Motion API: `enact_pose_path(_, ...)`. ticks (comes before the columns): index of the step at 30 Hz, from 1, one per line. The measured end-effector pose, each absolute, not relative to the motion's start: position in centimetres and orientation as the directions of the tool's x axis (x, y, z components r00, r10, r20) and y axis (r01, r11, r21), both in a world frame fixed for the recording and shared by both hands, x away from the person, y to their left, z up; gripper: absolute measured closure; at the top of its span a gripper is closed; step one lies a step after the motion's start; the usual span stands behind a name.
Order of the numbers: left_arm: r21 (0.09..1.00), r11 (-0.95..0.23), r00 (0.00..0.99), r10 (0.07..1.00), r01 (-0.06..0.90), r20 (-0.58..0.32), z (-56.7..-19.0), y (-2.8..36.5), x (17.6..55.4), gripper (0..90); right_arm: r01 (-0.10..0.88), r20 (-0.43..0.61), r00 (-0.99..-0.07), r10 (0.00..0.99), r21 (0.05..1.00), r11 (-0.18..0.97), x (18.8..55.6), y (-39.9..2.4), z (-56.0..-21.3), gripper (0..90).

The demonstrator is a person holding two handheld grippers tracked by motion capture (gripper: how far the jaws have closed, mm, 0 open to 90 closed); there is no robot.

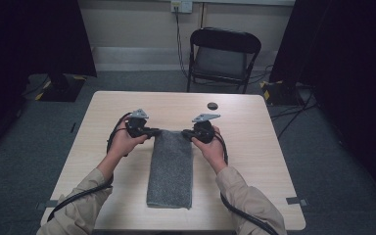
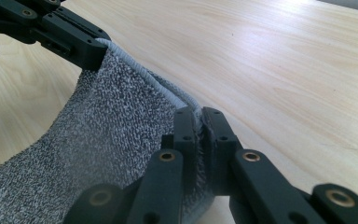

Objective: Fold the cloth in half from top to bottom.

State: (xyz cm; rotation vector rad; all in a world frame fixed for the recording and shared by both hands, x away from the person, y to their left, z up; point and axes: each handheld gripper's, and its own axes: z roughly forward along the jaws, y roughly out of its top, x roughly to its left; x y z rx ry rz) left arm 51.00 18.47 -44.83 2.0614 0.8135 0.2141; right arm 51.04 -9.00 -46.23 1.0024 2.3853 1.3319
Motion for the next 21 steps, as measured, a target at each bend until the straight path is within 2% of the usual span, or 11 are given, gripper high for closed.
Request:
enact_pose_path(10,0.817,-0.386,0.782,0.611,0.428,-0.121,-43.2,19.0,50.1,86.3,0.419,0.116,-0.756,0.645,0.842,0.34,50.1,-9.2,-44.3,84.9)
enact_pose_path(17,0.815,-0.41,0.796,0.596,0.41,-0.1,-42.8,18.8,48.7,86.2,0.405,0.111,-0.765,0.634,0.849,0.34,48.8,-9.6,-44.2,84.5)
enact_pose_path(21,0.81,-0.407,0.797,0.593,0.422,-0.117,-43.1,19.1,47.6,86.1,0.394,0.096,-0.772,0.628,0.848,0.354,47.4,-9.8,-44.5,83.7)
